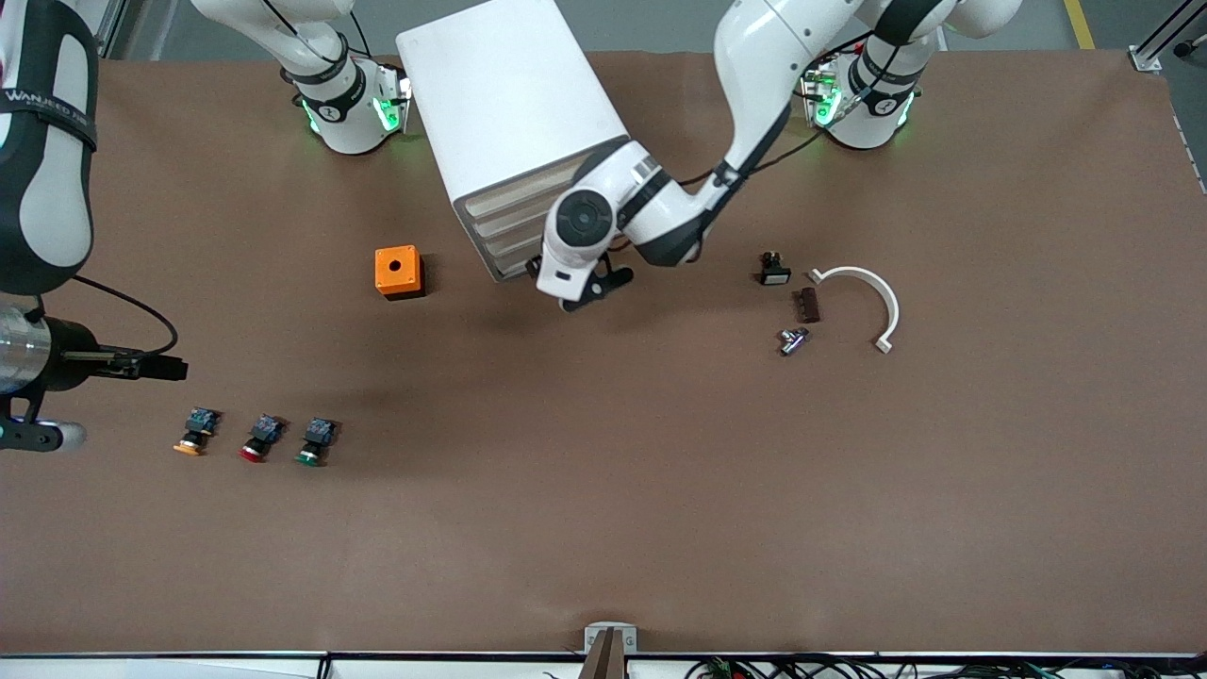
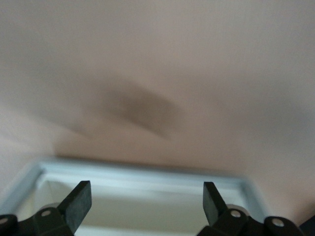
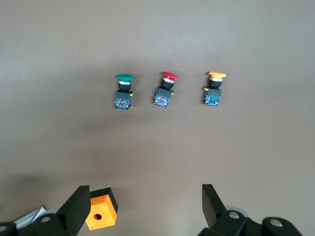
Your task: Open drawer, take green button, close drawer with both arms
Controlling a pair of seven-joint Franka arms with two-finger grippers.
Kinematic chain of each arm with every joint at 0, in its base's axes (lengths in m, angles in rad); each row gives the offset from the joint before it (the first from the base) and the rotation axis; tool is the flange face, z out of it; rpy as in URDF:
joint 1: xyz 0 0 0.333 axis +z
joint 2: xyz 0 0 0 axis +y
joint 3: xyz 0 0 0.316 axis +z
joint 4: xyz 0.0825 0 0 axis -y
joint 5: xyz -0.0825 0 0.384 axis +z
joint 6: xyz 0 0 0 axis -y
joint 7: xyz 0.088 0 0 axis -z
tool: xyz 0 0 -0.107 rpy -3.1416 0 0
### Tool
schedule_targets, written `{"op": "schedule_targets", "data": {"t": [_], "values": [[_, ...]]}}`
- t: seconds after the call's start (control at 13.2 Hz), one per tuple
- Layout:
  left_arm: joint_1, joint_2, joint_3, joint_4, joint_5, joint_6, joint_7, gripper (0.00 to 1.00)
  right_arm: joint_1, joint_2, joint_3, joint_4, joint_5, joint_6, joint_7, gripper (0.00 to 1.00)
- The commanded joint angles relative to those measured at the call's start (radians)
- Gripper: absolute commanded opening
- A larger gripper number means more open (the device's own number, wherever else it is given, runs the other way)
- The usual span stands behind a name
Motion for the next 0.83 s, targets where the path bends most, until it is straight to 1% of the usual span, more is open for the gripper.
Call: {"op": "schedule_targets", "data": {"t": [0.0, 0.08, 0.15, 0.38, 0.45, 0.76], "values": [[0.144, -0.1, -0.011, -0.037, 0.148, -0.041, 0.005, 1.0, -0.008, -0.019, 0.01, 0.014, -0.019, -0.015, 0.007, 1.0], [0.183, -0.132, -0.012, -0.035, 0.199, -0.056, 0.006, 1.0, -0.011, -0.033, 0.01, 0.01, -0.014, -0.021, 0.019, 1.0], [0.229, -0.161, -0.011, -0.031, 0.232, -0.072, 0.009, 1.0, -0.025, -0.07, 0.01, -0.016, 0.001, -0.009, 0.019, 1.0], [0.365, -0.25, -0.011, -0.032, 0.284, -0.156, 0.038, 1.0, -0.031, -0.177, 0.016, -0.128, 0.001, 0.028, 0.017, 1.0], [0.416, -0.276, -0.015, -0.032, 0.321, -0.176, 0.095, 1.0, -0.032, -0.222, 0.016, -0.177, 0.001, 0.041, 0.017, 1.0], [0.537, -0.384, -0.015, -0.04, 0.329, -0.263, 0.273, 1.0, -0.032, -0.404, 0.016, -0.401, 0.001, 0.119, 0.019, 1.0]]}}
